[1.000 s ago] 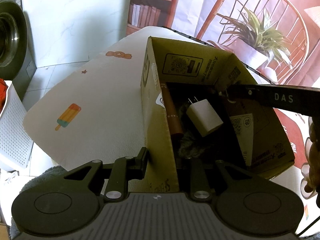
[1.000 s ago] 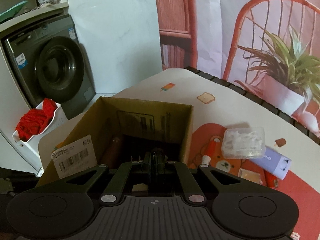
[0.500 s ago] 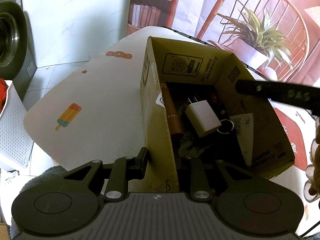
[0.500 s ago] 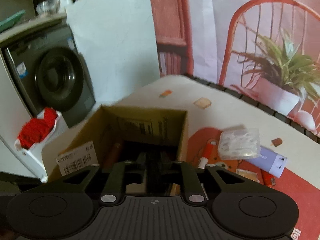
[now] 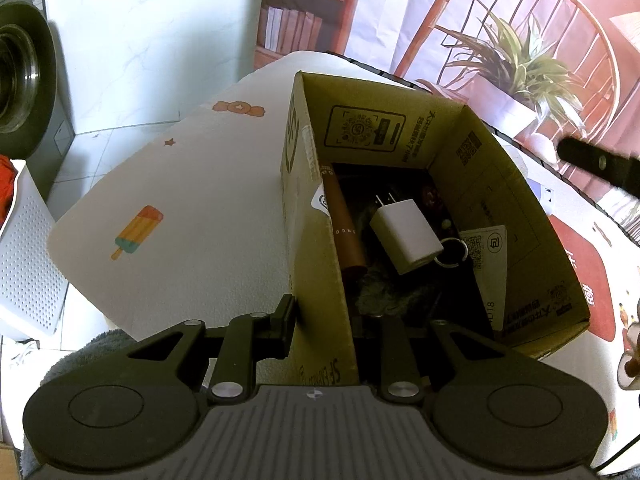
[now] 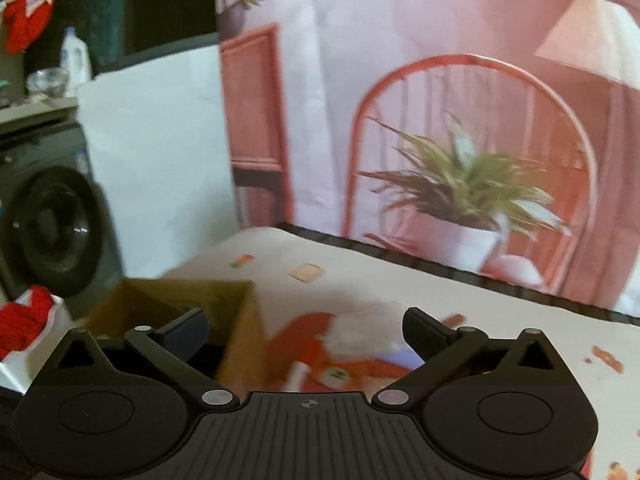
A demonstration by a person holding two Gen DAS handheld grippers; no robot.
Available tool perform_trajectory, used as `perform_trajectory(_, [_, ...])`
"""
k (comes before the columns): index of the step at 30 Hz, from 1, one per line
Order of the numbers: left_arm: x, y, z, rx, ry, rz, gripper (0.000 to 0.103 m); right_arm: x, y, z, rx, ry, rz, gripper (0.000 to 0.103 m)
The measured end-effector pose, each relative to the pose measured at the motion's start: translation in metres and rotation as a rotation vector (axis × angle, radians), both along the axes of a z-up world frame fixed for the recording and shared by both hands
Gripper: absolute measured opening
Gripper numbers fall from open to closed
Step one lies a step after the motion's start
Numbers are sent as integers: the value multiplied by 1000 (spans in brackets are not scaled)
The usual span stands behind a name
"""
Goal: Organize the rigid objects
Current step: 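Move the open right gripper to the gold card case and grasp it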
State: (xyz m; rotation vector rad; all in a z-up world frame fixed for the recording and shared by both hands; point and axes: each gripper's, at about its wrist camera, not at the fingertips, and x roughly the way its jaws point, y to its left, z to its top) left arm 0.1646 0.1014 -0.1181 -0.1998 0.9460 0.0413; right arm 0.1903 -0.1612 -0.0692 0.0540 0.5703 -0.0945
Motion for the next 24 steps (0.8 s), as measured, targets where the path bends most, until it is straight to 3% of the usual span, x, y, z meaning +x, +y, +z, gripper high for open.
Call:
perform_trajectory(12, [0, -2, -1, 2, 3, 5, 25, -17, -36, -45, -17, 74, -153, 102])
perform_trajectory(24, [0, -2, 0, 2, 3, 5, 25, -15, -41, -65, 19, 124, -179, 102])
